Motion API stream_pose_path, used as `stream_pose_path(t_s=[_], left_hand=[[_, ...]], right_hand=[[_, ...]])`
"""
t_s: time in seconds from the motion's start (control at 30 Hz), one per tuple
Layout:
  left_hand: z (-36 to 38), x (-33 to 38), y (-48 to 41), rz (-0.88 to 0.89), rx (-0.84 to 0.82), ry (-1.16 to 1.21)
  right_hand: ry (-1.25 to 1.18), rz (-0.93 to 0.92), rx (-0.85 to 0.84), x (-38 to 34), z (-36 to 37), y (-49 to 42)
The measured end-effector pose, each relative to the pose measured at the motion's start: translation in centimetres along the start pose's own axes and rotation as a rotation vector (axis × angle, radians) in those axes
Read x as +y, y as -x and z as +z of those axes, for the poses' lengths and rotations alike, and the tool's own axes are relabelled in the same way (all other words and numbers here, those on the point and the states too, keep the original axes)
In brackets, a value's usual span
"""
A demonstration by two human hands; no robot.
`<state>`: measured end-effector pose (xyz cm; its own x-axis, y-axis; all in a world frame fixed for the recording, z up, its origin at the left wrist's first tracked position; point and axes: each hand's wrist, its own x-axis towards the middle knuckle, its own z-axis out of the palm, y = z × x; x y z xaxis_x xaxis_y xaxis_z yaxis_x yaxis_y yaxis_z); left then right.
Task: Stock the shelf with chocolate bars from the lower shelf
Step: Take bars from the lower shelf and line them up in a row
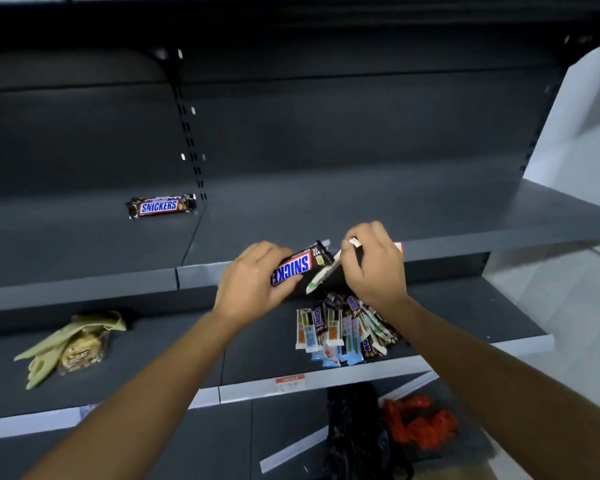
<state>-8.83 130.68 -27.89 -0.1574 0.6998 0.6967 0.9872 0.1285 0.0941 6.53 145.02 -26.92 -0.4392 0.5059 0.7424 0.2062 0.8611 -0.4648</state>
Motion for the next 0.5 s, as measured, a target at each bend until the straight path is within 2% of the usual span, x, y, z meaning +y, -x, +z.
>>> stream_pose_path(t_s=[0.2,0.3,0.37,0.5], left_hand=[[-2.5,-1.9,-3.1,-0.202,0.134,0.049],[-2.3,-3.4,-4.7,-0.351,0.16,0.11],[-1.8,-4.6,-5.7,-0.426,0.157,0.126],[-0.6,-6.9,-7.8,-0.44,0.053,0.185]], right_hand=[[-0.208,0.057,0.094,-2.1,0.3,-5.0],[-0.284,0.164,0.085,-1.4,1.8,-7.6],[-0.279,0.235,0.046,-0.8,3.1,-9.2],[-0.284,0.33,-0.039,0.2,5.8,-11.6]])
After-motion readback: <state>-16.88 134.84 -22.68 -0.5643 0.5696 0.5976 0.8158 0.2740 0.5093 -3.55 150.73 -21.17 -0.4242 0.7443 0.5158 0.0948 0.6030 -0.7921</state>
